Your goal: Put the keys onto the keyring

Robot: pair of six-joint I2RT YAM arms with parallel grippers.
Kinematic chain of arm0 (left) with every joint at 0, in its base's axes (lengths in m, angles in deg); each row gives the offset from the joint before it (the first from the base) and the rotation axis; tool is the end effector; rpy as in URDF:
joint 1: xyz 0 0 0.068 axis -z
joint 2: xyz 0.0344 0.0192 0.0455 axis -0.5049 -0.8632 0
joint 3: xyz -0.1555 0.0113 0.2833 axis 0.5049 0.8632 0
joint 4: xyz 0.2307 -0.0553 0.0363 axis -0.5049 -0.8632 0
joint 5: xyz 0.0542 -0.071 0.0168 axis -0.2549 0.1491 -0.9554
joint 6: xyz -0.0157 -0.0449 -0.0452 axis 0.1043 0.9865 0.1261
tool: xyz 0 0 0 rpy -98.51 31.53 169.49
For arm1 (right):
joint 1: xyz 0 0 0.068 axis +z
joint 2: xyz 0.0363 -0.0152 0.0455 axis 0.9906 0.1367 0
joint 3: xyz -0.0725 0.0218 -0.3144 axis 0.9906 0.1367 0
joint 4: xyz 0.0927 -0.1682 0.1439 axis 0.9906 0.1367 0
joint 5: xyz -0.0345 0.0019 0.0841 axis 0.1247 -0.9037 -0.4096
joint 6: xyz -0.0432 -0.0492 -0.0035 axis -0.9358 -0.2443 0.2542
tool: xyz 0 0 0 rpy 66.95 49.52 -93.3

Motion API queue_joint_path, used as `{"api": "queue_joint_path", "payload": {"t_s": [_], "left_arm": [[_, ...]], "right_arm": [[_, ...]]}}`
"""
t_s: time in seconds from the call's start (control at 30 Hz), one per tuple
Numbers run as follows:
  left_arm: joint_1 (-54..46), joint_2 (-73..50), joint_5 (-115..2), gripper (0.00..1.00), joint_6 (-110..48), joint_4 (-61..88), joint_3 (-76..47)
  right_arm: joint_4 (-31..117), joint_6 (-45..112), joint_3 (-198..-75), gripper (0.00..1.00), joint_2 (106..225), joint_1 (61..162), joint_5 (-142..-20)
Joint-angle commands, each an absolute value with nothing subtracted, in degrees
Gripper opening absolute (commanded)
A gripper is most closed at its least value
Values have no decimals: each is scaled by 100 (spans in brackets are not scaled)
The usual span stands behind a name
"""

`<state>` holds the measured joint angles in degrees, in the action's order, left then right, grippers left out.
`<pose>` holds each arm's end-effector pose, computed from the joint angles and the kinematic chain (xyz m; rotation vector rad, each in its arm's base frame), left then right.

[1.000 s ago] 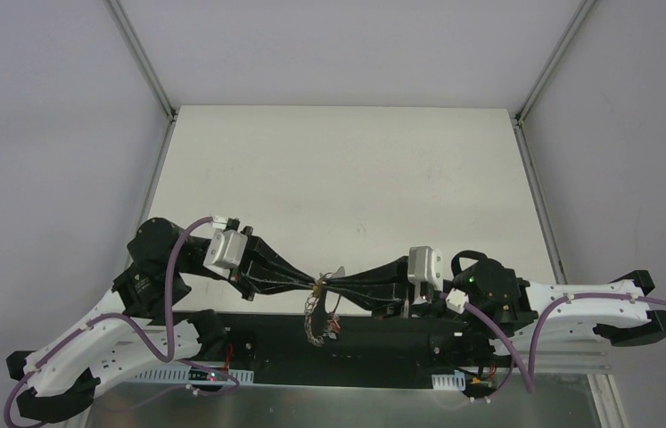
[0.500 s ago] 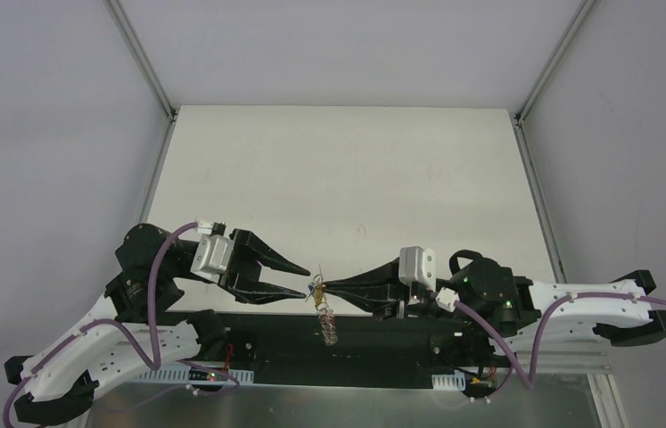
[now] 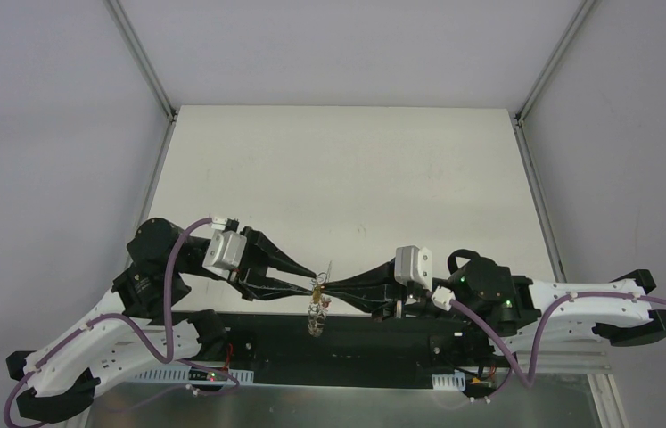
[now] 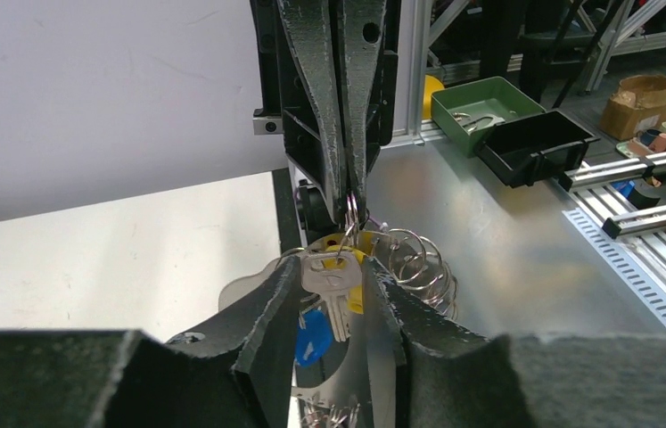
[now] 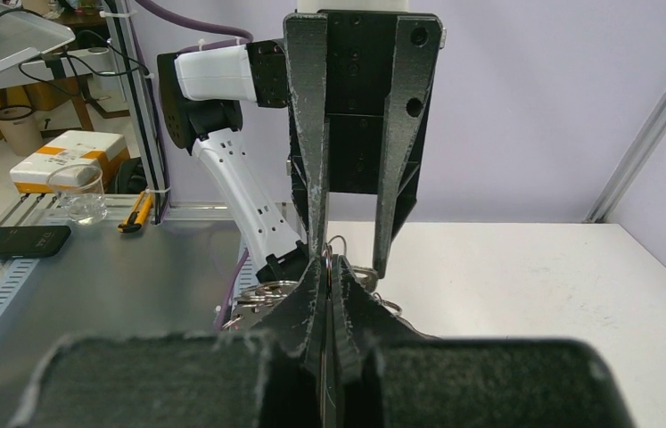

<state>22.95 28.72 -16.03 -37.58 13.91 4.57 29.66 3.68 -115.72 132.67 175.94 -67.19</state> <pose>0.0015 -0.0668 0.4592 1.2380 0.7905 -1.3529 -0.0034 0.1420 0.4763 -1.0497 0.7683 0.9941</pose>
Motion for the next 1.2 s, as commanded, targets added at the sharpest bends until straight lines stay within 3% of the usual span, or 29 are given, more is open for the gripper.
{"api": "queue_joint_path", "payload": {"t_s": [0.0, 0.6, 0.83, 1.0, 1.17], "left_arm": [[2312, 2866, -1374, 28, -3783, 1764, 269], [2315, 2955, -1307, 26, -3754, 1850, 299], [2318, 2942, -1195, 8, -3743, 1846, 319], [2314, 2969, -1192, 0, -3763, 1824, 353], [2312, 2920, -1154, 0, -3757, 1809, 338]], "right_arm": [[2585, 416, -11909, 0, 13221, 17618, -6687], [2691, 446, -11957, 0, 13316, 17619, -6590], [2631, 443, -11940, 0, 13270, 17619, -6600], [2475, 433, -11855, 0, 13196, 17619, -6594], [2141, 397, -11715, 0, 13149, 17617, -6651]]}}
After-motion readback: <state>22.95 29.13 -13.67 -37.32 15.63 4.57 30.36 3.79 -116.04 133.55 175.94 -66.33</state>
